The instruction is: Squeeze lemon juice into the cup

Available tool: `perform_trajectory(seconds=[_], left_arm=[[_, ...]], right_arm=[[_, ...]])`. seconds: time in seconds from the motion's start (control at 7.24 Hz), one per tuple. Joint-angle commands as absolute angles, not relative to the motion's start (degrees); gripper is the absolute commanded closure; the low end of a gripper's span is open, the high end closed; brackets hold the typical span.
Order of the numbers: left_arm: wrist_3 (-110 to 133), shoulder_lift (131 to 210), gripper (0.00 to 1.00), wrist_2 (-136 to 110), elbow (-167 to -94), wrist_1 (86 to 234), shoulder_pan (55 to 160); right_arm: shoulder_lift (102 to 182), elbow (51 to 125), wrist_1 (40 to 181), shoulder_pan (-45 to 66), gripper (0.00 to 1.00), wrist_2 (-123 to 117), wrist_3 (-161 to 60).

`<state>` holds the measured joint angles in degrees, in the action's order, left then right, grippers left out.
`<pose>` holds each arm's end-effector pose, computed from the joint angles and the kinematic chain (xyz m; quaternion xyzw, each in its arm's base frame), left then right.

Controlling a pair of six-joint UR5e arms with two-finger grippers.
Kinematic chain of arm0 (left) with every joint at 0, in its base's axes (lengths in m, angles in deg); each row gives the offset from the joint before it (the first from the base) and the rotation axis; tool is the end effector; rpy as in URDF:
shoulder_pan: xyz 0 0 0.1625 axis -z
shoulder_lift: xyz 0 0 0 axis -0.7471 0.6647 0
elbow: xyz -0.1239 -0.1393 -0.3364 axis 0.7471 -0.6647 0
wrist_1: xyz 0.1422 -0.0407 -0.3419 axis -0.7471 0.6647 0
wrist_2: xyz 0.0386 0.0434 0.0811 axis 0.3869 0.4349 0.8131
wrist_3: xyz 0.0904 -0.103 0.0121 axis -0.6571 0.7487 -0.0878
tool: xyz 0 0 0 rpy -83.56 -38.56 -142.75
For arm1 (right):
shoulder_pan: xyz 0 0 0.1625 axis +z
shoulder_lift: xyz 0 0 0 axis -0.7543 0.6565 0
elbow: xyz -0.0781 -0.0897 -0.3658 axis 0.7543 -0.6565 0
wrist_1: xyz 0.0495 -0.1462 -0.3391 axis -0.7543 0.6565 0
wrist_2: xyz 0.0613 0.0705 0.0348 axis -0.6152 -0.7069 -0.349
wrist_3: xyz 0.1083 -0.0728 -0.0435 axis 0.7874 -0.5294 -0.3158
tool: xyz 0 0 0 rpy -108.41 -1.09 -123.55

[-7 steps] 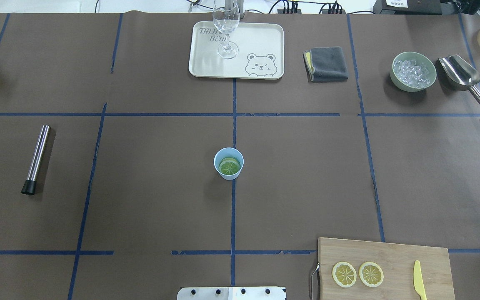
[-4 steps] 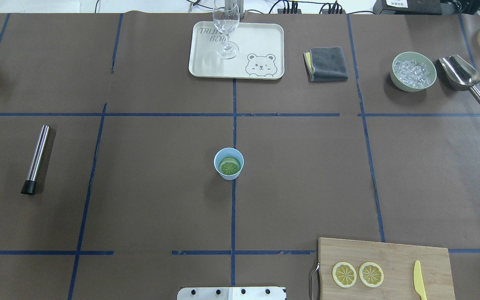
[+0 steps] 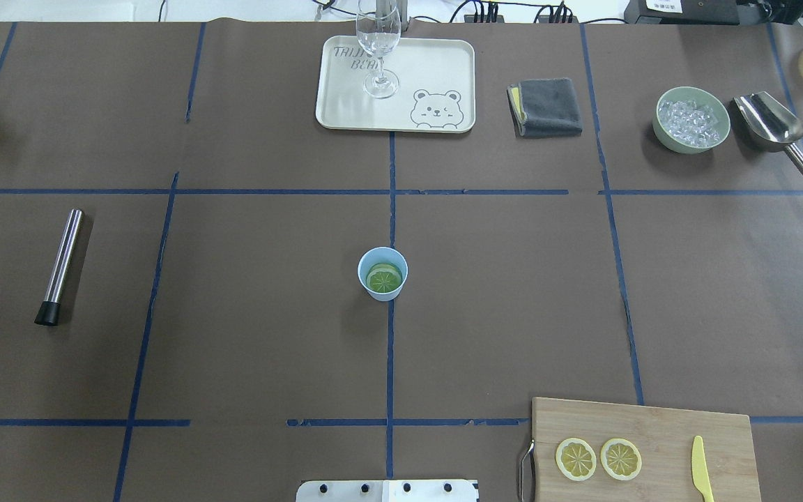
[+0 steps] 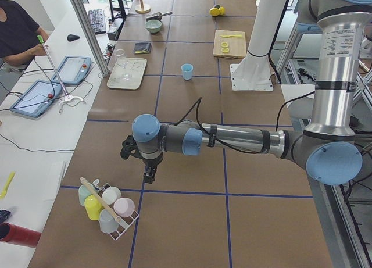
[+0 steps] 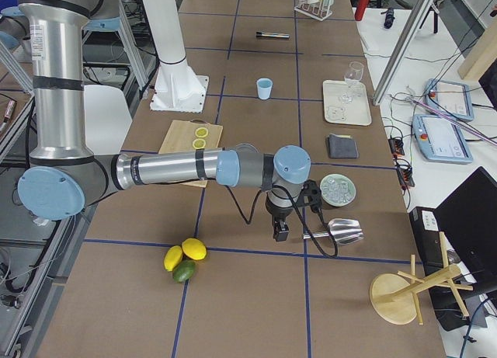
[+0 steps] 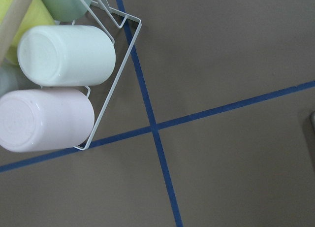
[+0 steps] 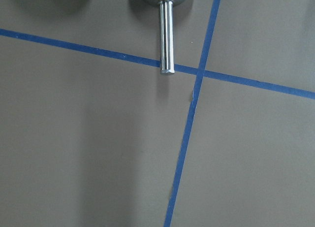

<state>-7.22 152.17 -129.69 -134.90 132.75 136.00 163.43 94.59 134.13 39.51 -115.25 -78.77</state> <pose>-0.0116 -0.4623 0.5895 0.0482 0.4085 0.0679 0.9089 0.0246 -0.4307 0.5988 0.0128 -0.3825 -0.0964 0.9188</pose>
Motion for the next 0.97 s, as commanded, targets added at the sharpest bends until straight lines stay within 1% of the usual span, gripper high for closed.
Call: perform_trajectory(seconds=[0.0,0.83], left_arm=[[-7.4,151.4,0.0,-129.8,-136.7,128.9,136.1],[-6.9,150.2,0.0,-130.7,-138.1,129.3,136.1]], right_arm=[[163.6,94.8,134.0,39.5,0.0,-115.3,-78.3],[165.1,94.2,133.7,39.5,0.0,-115.0,-78.2]])
